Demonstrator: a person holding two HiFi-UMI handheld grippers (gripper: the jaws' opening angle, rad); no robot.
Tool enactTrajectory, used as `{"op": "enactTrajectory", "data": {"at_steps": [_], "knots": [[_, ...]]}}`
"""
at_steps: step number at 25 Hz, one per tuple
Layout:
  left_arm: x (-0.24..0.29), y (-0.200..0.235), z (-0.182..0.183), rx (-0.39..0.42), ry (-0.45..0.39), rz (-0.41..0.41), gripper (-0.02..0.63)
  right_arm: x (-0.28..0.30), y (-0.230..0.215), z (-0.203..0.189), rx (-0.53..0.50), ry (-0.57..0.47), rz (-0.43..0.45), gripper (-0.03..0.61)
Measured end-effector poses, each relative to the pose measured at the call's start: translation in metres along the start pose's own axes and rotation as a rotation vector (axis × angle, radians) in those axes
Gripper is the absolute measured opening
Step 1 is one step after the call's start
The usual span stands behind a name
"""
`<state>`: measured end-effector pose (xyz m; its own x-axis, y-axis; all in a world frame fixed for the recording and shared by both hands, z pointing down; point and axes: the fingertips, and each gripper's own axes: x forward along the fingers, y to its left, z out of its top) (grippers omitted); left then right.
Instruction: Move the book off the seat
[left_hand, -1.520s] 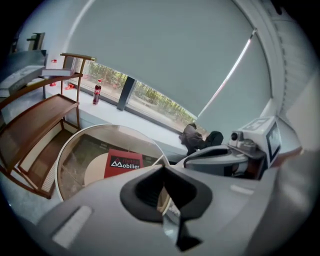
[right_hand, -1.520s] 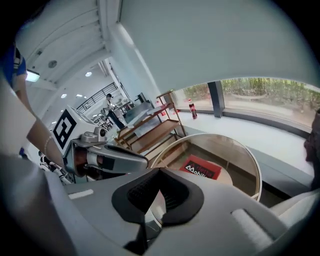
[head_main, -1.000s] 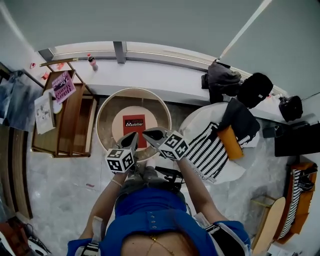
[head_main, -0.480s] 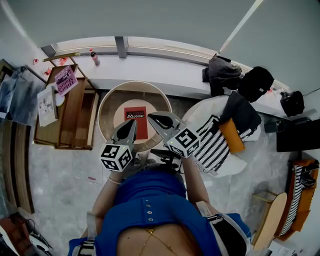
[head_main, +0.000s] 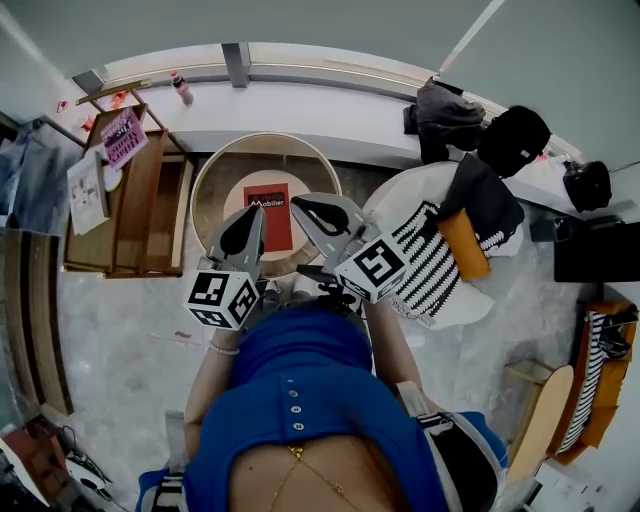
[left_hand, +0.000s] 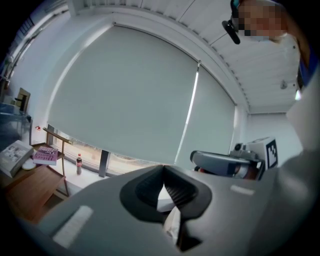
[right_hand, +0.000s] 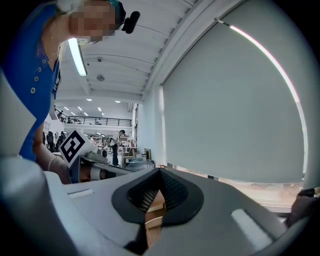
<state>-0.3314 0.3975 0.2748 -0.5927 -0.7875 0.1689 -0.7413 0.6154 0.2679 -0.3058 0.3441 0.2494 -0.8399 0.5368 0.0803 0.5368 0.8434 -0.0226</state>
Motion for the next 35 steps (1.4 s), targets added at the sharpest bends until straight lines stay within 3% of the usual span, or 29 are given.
{"op": "enactTrajectory", "data": {"at_steps": [15,21,27,35], "knots": [[0.010,-0.014,-0.002,-0.012,0.010,-0.007,0.002,-0.007,-0.001,-0.006,0.014,0.015,0.016,-0.002],[0.012,-0.023,0.004,0.027,-0.009,-0.004,0.002,-0.012,-0.005,-0.003,0.035,-0.001,0.021,-0.002],[0.012,-0.030,0.005,0.016,-0.030,-0.005,0.002,-0.019,-0.013,-0.003,0.048,-0.018,0.001,0.000],[0.014,-0.034,-0.001,0.039,-0.008,0.014,0.002,-0.022,-0.016,-0.005,0.040,-0.023,0.016,0.000]]}}
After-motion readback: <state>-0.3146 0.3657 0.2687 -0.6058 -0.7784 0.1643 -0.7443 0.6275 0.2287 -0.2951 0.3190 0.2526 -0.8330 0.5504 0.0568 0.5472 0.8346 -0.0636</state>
